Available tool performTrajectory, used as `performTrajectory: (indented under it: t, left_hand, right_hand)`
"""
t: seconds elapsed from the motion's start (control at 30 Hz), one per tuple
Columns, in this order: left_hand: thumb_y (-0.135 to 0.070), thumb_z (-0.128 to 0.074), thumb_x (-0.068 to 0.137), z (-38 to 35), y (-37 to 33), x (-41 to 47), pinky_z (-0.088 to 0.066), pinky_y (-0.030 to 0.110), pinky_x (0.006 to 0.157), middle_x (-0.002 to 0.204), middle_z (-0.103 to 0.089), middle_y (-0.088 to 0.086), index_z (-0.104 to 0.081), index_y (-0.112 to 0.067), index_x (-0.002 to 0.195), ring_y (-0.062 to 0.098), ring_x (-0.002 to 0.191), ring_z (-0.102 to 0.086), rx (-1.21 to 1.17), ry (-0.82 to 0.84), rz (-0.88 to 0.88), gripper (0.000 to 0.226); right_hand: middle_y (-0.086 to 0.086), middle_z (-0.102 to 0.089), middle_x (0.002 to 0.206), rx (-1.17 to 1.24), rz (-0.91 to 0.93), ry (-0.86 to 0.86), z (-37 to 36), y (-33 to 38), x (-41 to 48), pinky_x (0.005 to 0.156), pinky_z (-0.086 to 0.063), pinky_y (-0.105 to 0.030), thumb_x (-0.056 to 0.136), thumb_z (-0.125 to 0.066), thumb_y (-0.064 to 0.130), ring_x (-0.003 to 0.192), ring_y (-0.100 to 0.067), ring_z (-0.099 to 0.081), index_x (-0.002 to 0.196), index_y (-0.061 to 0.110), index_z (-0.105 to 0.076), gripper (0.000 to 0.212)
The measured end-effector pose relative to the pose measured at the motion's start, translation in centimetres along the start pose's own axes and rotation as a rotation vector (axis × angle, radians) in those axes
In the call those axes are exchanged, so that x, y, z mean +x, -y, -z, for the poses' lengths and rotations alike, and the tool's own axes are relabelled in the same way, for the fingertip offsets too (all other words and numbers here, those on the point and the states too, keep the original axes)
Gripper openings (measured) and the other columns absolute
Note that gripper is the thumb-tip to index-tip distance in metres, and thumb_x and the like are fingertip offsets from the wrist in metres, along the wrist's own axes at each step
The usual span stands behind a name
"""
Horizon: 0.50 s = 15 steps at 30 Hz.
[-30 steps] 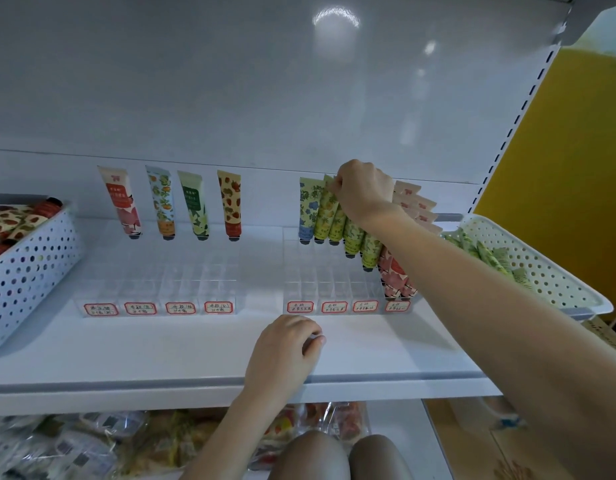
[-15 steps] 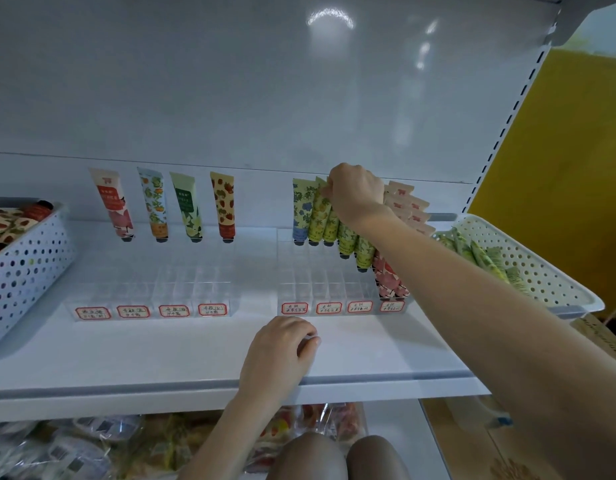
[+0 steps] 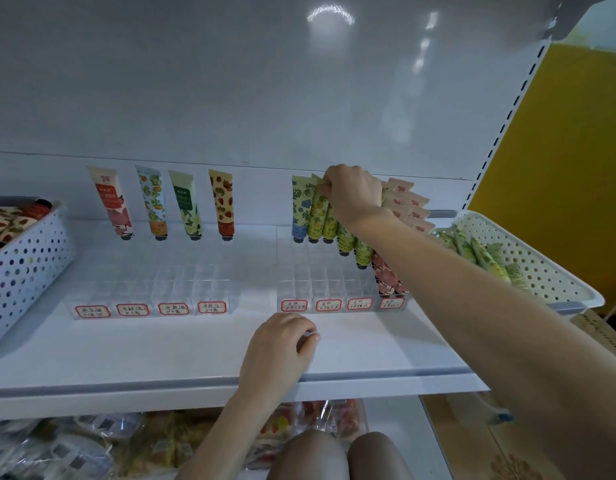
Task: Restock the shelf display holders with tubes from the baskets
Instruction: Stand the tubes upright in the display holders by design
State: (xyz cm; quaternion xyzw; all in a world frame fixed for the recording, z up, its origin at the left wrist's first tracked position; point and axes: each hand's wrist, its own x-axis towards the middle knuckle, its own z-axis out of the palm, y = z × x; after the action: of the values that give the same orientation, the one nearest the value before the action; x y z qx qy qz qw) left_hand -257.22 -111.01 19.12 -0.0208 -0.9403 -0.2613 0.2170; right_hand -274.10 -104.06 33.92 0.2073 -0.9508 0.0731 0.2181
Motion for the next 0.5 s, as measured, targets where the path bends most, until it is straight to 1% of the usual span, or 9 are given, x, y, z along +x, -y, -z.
performTrajectory:
  t: [0.2, 0.27, 0.3, 0.33, 0.4, 0.43, 0.5]
  left_hand:
    - [-0.032, -0.049, 0.094, 0.1, -0.2, 0.0, -0.026, 0.004, 0.082, 0.110, -0.063, -0.009, -0.066, -0.019, 0.109, 0.004, 0.103, -0.052, 0.004, 0.003, -0.008, 0.026]
    - [-0.030, -0.051, 0.093, 0.2, -0.2, 0.0, -0.025, 0.002, 0.078, 0.107, -0.065, -0.007, -0.067, -0.017, 0.106, 0.005, 0.101, -0.053, 0.003, 0.002, -0.014, 0.025]
    - [-0.029, -0.051, 0.093, 0.2, -0.3, 0.0, -0.024, 0.000, 0.076, 0.107, -0.065, -0.006, -0.067, -0.016, 0.106, 0.005, 0.100, -0.054, -0.002, 0.010, -0.013, 0.024]
    - [-0.029, -0.050, 0.094, 0.3, -0.4, 0.0, -0.023, -0.002, 0.074, 0.108, -0.065, -0.006, -0.067, -0.017, 0.107, 0.005, 0.101, -0.053, -0.007, 0.016, -0.010, 0.025]
    - [-0.030, -0.049, 0.094, 0.3, -0.4, 0.0, -0.023, -0.004, 0.072, 0.109, -0.063, -0.007, -0.066, -0.017, 0.108, 0.004, 0.101, -0.052, -0.010, 0.026, -0.007, 0.026]
    - [-0.030, -0.049, 0.094, 0.3, -0.4, 0.0, -0.023, -0.004, 0.072, 0.109, -0.063, -0.008, -0.066, -0.017, 0.108, 0.003, 0.101, -0.052, -0.018, 0.026, -0.011, 0.026]
    - [-0.030, -0.049, 0.094, 0.4, -0.7, 0.0, -0.027, -0.003, 0.074, 0.104, -0.064, -0.008, -0.067, -0.017, 0.103, 0.003, 0.096, -0.053, -0.005, 0.031, -0.004, 0.024]
  right_hand:
    - [-0.007, -0.064, 0.087, 0.017, -0.016, 0.024, 0.1, 0.0, 0.0, 0.059, -0.035, -0.027, 0.092, -0.051, 0.002, 0.070, -0.024, -0.050, 0.098, 0.010, -0.060, 0.014]
    - [-0.007, -0.057, 0.082, 0.057, -0.013, 0.023, 0.4, -0.1, -0.2, 0.059, -0.036, -0.028, 0.095, -0.050, 0.012, 0.070, -0.025, -0.049, 0.093, 0.006, -0.056, 0.008]
    - [-0.007, -0.055, 0.082, 0.099, -0.011, 0.017, 0.6, -0.2, -0.3, 0.059, -0.038, -0.029, 0.096, -0.049, 0.020, 0.072, -0.026, -0.050, 0.091, 0.005, -0.053, 0.016]
    - [-0.008, -0.056, 0.086, 0.143, -0.002, 0.006, 0.9, -0.3, -0.4, 0.061, -0.042, -0.032, 0.097, -0.048, 0.025, 0.075, -0.027, -0.053, 0.093, 0.004, -0.053, 0.022]
    - [-0.011, -0.061, 0.098, 0.229, 0.004, -0.046, 1.8, -0.6, -0.8, 0.068, -0.050, -0.036, 0.097, -0.048, 0.028, 0.086, -0.030, -0.059, 0.106, 0.002, -0.057, 0.029]
    - [-0.011, -0.063, 0.100, 0.273, -0.001, -0.075, 2.2, -0.8, -1.1, 0.067, -0.048, -0.034, 0.097, -0.048, 0.027, 0.088, -0.029, -0.060, 0.108, 0.003, -0.059, 0.029]
    - [-0.008, -0.064, 0.095, 0.369, 0.000, -0.102, 3.0, -1.4, -2.2, 0.061, -0.042, -0.029, 0.097, -0.046, 0.027, 0.081, -0.026, -0.060, 0.106, 0.006, -0.061, 0.027]
